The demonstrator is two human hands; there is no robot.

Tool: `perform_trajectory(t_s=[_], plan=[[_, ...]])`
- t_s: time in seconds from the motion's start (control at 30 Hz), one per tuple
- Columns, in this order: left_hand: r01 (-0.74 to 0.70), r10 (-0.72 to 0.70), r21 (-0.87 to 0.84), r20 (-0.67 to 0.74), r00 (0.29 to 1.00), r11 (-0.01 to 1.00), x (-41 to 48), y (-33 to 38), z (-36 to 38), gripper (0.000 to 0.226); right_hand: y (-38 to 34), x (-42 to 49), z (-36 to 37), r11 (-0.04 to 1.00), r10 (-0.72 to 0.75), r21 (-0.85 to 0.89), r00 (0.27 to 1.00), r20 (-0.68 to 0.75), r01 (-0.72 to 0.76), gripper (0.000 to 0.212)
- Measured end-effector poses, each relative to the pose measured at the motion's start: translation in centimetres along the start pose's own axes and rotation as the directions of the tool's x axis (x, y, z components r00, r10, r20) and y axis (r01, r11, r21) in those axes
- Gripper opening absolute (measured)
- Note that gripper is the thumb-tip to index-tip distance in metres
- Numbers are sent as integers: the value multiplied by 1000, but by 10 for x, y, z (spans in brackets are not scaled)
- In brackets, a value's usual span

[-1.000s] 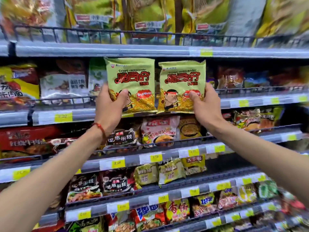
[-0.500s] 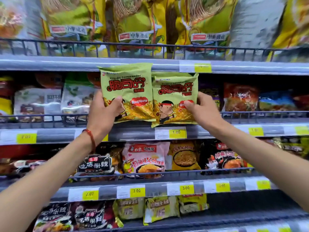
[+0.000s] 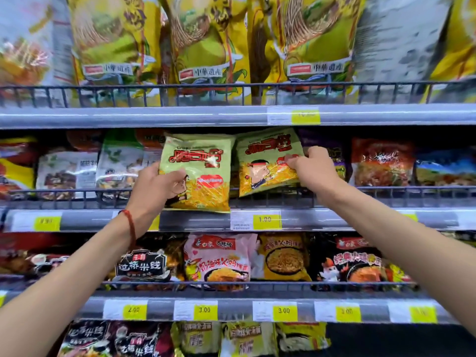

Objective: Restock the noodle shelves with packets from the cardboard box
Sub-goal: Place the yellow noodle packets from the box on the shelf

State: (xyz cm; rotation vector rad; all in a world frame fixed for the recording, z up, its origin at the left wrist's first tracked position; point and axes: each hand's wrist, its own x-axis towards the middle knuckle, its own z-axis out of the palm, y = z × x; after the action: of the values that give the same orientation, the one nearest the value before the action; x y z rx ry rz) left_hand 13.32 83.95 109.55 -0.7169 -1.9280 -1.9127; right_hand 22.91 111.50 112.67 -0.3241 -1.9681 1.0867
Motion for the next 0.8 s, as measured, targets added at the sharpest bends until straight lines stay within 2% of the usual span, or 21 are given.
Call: perform_trajectory(t_s=[0.17, 0.33, 0.37, 0.43, 0.5, 0.57, 0.7, 0.8], plan=[[71, -71, 2, -30, 997, 997, 14, 6, 6, 28, 10, 24, 10, 998, 67, -2, 997, -47, -67, 25], [82, -82, 1, -8, 997, 997, 33, 5, 11, 24, 18, 41, 16, 952, 60, -302, 996, 66, -38, 37], [87, -87, -6, -9, 996, 996, 35, 6, 12, 33, 18, 42, 15, 927, 66, -375, 993, 97, -25, 42], [76, -77, 4, 7, 997, 997, 38, 8, 15, 67, 20, 47, 16, 860, 74, -510, 987, 141, 8, 53], [68, -69, 20, 15, 998, 997, 44, 7, 19, 81, 24, 53, 16, 816, 82, -577, 987, 139, 14, 53], [63, -63, 24, 12, 998, 998, 45, 9, 25, 80, 24, 54, 16, 801, 85, -598, 987, 137, 14, 50], [59, -61, 44, 34, 998, 997, 47, 7, 39, 76, 27, 57, 15, 796, 72, -605, 988, 134, 24, 63], [65, -67, 26, 51, 996, 998, 47, 8, 50, 75, 26, 56, 10, 774, 94, -633, 988, 125, 7, 65]])
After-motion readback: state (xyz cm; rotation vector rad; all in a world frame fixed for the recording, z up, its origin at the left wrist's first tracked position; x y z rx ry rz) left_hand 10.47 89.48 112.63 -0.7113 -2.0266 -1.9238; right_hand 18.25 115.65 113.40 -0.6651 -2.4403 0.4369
